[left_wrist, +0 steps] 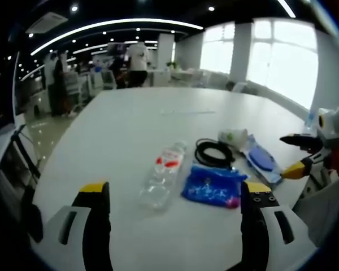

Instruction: Arrange the tabletop items into an orderly group along one side of the table until the central work area is clear of visible clutter.

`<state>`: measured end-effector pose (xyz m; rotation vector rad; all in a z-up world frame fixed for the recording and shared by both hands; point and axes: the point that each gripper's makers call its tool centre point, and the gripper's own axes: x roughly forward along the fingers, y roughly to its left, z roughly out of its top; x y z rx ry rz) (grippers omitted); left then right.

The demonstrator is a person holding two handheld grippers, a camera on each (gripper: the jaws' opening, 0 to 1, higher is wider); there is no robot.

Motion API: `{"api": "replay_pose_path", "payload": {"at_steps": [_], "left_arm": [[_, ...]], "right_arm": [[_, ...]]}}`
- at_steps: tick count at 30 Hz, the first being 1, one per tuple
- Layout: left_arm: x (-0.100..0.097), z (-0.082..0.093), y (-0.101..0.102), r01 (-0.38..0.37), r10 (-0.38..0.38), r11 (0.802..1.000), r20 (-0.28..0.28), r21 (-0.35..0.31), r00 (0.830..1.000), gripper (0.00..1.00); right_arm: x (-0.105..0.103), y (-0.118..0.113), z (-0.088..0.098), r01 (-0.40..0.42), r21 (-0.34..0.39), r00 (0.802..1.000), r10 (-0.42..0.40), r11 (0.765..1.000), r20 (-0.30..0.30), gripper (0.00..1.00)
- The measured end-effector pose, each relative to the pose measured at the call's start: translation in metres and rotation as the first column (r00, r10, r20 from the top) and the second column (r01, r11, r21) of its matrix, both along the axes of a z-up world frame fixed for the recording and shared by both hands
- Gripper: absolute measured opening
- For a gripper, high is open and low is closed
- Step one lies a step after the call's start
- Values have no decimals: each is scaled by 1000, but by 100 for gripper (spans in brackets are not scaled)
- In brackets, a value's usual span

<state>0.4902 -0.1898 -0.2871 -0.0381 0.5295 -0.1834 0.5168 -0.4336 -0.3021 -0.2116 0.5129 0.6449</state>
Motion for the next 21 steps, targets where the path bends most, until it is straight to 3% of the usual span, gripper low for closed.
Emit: {"api": "replay_pose_path", "payload": {"at_steps": [15,21], "left_arm": [[8,5,1,6,-6,1000,1,24,1000,88],[14,6,-9,56,-55,997,-19,51,998,88]], "right_arm": [[-1,1,-1,4,21,1000,-4,1000,-18,99],[-1,2,0,0,23,1000,1,1000,-16,99]]}}
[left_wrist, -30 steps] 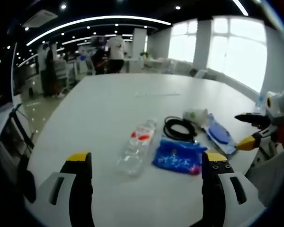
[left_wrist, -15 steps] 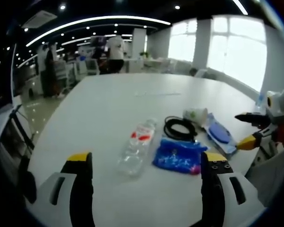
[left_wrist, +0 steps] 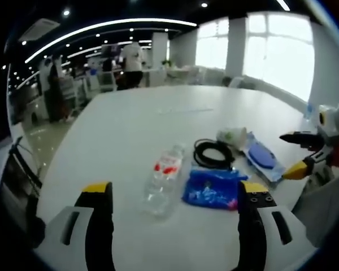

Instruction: Arrange the tabletop items into an orderly group along one side of the table until the central work area is clear of visible clutter.

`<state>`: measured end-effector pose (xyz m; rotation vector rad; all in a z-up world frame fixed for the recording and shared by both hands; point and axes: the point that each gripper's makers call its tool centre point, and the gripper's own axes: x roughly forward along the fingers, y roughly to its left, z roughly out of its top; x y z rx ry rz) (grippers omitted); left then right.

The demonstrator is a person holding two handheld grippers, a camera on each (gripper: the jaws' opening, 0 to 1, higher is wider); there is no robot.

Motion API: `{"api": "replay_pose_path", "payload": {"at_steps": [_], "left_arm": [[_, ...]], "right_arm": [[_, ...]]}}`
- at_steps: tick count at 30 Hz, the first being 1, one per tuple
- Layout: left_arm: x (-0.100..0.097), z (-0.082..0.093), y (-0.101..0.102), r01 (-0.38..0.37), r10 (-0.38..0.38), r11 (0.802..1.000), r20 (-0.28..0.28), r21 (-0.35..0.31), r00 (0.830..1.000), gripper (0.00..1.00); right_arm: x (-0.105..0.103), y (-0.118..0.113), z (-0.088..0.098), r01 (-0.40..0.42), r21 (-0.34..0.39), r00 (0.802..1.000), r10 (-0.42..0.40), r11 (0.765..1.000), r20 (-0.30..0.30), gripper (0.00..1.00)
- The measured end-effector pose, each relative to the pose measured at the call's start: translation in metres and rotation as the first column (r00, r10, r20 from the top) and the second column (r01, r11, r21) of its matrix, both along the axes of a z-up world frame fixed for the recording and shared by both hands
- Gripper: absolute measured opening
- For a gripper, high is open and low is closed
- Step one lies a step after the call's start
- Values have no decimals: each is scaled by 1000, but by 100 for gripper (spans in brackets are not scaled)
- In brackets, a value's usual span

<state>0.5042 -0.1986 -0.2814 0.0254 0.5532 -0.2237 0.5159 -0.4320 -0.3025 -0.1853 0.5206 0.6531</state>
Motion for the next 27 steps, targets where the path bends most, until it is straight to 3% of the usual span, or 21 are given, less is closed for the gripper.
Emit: {"api": "replay_pose_path", "payload": {"at_steps": [11,18,22,27], "left_arm": [[34,4,-7,78,-76,995,-42,58,996,84],[50,-12,-12,141,-132,988,-127,65,983,80],[57,-23,-11,139,-132,990,-175,27,976,79],[62,-38,-10,177,-160,983,-232,53,959,79]], "right_arm": [[1,-2,8,15,24,1000,-15,1000,12,99],[0,-1,8,12,31,1000,-12,999,8,99],[-3,2,6,-2,29,1000,2,1000,-4,99],[-4,1,0,0,17,1000,1,1000,-29,99]]}}
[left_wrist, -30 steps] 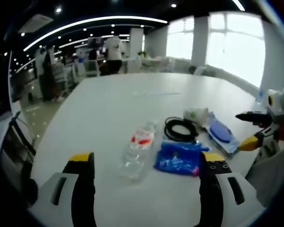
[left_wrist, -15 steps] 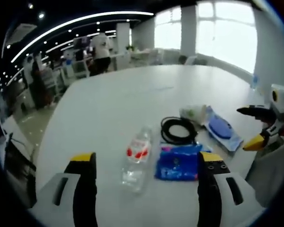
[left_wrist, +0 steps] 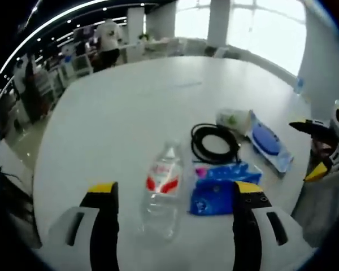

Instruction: Arrange the tabletop items into an orderly group along one side of the table until the central work area is clear of visible clutter.

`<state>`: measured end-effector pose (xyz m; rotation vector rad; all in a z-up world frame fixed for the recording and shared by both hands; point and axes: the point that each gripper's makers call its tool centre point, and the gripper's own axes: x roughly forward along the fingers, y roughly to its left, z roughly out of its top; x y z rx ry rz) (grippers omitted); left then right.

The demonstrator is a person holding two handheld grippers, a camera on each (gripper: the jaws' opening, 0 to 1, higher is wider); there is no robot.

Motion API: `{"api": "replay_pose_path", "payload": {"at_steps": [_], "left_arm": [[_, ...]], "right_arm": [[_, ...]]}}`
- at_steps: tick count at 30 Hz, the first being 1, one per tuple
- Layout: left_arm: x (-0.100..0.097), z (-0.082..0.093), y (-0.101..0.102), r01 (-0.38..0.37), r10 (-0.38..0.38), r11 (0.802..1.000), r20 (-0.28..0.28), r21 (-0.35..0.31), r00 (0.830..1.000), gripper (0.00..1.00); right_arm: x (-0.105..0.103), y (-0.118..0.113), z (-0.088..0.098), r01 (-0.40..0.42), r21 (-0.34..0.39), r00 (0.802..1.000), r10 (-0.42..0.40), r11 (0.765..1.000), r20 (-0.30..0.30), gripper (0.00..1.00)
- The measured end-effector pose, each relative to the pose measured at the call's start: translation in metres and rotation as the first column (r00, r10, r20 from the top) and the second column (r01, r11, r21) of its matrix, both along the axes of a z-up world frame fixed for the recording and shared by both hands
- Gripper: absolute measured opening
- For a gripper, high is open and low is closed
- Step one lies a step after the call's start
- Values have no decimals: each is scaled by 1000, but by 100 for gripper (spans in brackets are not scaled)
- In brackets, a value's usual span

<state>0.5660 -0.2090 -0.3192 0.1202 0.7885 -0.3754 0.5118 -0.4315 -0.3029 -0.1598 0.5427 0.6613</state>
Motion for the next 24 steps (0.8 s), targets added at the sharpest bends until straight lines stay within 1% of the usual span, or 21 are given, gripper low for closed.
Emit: {"api": "replay_pose_path", "payload": {"at_steps": [3,4,5,7,10,13,15,17,20,23,24], "left_arm": [[3,-10,2,7,-7,1000,-31,29,1000,78],[2,-13,4,4,-2,999,-56,43,998,77],[-2,-18,7,0,6,998,-95,58,995,76],[-1,-22,6,21,-14,998,-115,61,993,75],[2,-28,9,12,-2,998,-140,68,990,74],[1,-35,11,18,-2,996,-187,87,982,72],[-1,-41,12,31,-6,994,-231,104,973,72],[0,-44,12,46,-17,993,-247,113,969,72],[4,-48,11,44,-13,993,-264,112,964,68],[4,-53,8,49,-16,993,-297,106,955,67],[4,-54,6,63,-26,992,-313,106,950,66]], "right_arm": [[0,0,0,2,5,1000,-2,1000,-4,99],[0,0,0,3,4,1000,-3,1000,-6,99],[0,0,-1,3,3,1000,-3,1000,-8,99],[-1,-1,-2,3,0,1000,-3,1000,-16,99],[-2,0,-4,-4,-4,1000,4,1000,-25,99],[-3,1,-5,-9,-10,1000,9,1000,-28,99],[-3,0,-4,-10,-18,1000,9,1000,-21,99],[-2,-1,-3,-7,-25,1000,7,1000,-11,99],[-1,-3,-3,1,-29,1000,-1,1000,-9,99],[-1,-3,-3,1,-29,1000,-1,1000,-12,99],[-1,-3,-4,1,-32,1000,-1,999,-13,99]]}}
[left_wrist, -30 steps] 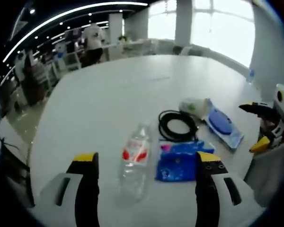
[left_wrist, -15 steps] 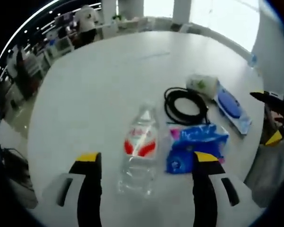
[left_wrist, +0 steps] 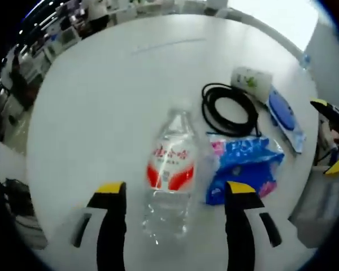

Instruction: Arrange the tabletop items into an orderly group along one side of the table until the central work area is clear of visible clutter.

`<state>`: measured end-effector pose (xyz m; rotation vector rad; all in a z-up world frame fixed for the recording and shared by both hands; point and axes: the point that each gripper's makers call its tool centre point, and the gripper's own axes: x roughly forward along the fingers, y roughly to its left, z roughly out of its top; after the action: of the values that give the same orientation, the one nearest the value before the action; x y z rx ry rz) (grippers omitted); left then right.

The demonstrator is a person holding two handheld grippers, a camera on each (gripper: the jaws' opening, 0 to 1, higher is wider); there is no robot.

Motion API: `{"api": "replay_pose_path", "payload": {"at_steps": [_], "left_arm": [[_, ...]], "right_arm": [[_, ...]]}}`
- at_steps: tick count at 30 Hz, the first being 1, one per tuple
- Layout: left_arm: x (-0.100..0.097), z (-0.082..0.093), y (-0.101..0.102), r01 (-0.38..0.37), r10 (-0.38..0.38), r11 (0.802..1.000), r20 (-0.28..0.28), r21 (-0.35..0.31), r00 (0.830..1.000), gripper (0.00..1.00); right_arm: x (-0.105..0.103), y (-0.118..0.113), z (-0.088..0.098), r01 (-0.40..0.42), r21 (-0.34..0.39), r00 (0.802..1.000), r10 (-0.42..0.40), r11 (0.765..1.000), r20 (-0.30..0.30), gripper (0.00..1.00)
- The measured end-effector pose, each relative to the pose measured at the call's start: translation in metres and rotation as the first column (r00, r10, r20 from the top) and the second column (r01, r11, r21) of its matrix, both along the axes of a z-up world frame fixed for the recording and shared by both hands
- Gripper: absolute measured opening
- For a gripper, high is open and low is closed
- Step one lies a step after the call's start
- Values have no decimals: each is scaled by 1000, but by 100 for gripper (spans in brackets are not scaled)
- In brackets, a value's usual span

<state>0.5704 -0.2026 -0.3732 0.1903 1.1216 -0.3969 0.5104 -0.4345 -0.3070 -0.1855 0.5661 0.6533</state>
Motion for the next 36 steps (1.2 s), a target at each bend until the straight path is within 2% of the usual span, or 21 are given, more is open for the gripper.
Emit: {"api": "replay_pose_path", "payload": {"at_steps": [11,15,18,24,31,36], "left_arm": [[18,8,-6,46,-45,999,-53,15,998,59],[22,8,-6,58,-57,998,-62,13,996,59],[20,8,-7,87,-86,996,-90,9,992,57],[24,16,-5,68,-70,997,-98,-21,993,55],[26,13,-4,61,-65,998,-122,-34,990,53],[32,18,-4,64,-68,997,-128,-37,989,52]], "right_arm": [[0,-1,-1,1,-7,1000,-1,1000,-3,99],[0,-1,-1,0,-9,1000,0,1000,-2,99],[0,-2,-2,3,-11,1000,-3,1000,-4,99],[0,-1,-2,-2,-13,1000,2,1000,-3,99],[-2,0,-3,-5,-8,1000,5,1000,-11,99],[-2,1,-2,-5,0,1000,5,1000,-13,99]]}}
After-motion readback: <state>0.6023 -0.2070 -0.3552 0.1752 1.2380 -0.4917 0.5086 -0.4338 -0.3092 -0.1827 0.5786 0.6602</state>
